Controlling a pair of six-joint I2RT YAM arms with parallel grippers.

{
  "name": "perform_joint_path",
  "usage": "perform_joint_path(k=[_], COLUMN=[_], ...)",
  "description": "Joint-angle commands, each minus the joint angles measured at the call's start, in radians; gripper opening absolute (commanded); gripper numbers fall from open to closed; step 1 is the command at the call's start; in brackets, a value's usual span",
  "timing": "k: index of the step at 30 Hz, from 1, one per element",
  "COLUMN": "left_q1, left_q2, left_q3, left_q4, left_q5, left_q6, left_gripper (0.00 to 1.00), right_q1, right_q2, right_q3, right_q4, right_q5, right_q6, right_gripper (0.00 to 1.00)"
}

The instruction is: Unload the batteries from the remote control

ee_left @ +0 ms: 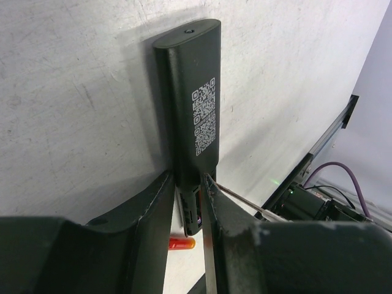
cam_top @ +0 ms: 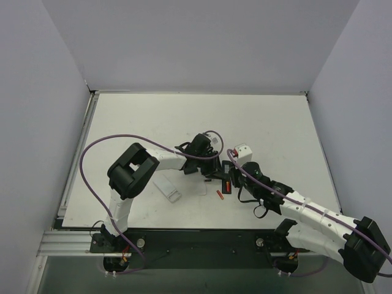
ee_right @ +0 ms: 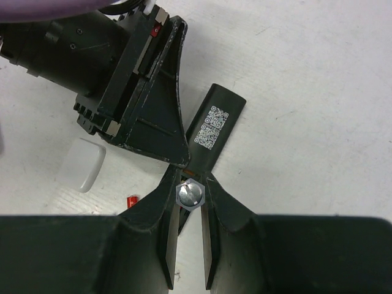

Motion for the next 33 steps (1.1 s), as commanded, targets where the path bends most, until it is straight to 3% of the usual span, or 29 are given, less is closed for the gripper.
perform_joint_path(k=[1, 11, 19, 24, 33], left_q1=[-0.006, -0.007, -0.006, -0.007, -0.009], left_q2=[0.002, 0.007, 0.001, -0.004, -0.008], left_q3=[-0.016, -0.034, -0.066, -0.072, -0.082], left_q4=[0.035, 0.024, 0.015, 0.016, 0.015], left_q5=[0.057, 0.054, 0.048, 0.046, 0.035], left_q6=[0.01, 0.013, 0.005, 0.003, -0.001], left_gripper=[0.34, 0.33, 0.29, 0.29, 0.29], right_q1=[0.047, 0.097, 0.078, 0.033, -0.084], right_q2=[0.022, 0.009, -0.175, -0.283, -0.336], right_q3=[-0.036, -0.114, -0.285, -0.358, -0.423], right_q4=[-0.002, 0.069, 0.164, 0.209, 0.25], right_q5=[0.028, 0.102, 0.179, 0.143, 0.01], right_q6=[0.068, 0.157, 0.335, 0.369, 0.459], right_gripper=[0.0, 0.0, 0.0, 0.0, 0.0])
